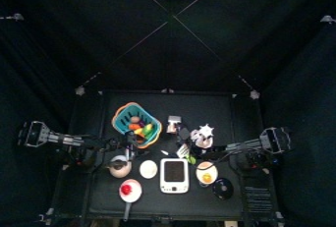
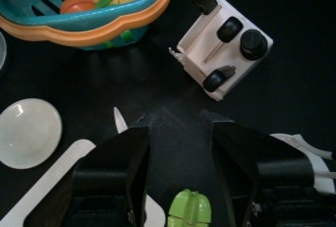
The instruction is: Grab pairing knife
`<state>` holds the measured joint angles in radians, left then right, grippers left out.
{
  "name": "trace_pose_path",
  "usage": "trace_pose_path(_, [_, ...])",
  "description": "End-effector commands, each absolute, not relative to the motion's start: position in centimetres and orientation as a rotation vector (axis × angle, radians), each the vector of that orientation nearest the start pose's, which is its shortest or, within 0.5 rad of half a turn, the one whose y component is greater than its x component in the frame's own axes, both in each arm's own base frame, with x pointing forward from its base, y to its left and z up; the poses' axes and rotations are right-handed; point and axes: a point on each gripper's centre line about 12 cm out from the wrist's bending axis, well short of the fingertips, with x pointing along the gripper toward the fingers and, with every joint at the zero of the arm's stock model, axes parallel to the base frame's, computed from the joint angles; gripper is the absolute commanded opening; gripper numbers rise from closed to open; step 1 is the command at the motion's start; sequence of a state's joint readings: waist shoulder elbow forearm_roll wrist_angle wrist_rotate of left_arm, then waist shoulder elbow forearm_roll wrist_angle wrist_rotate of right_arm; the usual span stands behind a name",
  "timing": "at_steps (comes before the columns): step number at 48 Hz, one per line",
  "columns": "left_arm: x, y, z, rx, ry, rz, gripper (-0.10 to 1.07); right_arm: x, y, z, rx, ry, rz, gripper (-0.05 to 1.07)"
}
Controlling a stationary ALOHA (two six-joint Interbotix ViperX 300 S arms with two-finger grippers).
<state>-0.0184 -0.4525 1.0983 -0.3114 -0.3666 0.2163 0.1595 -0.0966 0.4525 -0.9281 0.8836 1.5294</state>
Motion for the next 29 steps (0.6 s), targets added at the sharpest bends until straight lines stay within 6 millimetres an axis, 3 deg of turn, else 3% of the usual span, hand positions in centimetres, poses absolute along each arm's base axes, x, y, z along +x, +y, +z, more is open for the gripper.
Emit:
trace_pose_path(1, [27.6,0.8,21.2,-0.053,0.278,0.102,0.98,37.8,-1.9,26.4,0.377,0.631,-0.857,0.78])
trace_pose_path(9, [27.6,0.8,21.2,-0.052,0.278,0.102,0.98,39.1,-2.6,26.3,0.339,0.67,-1.038,0.78])
trace_pose_path(17, [27.6,0.8,21.1,-0.052,0.279,0.102,0.98,39.8,-2.8,25.2,0.326,0.697,-1.081,0.78])
trace_pose_path(29, [27.5,0.8,21.1,-0.052,0.279,0.102,0.98,40.0,-5.4,22.8,0.327,0.744,-1.163,0.78])
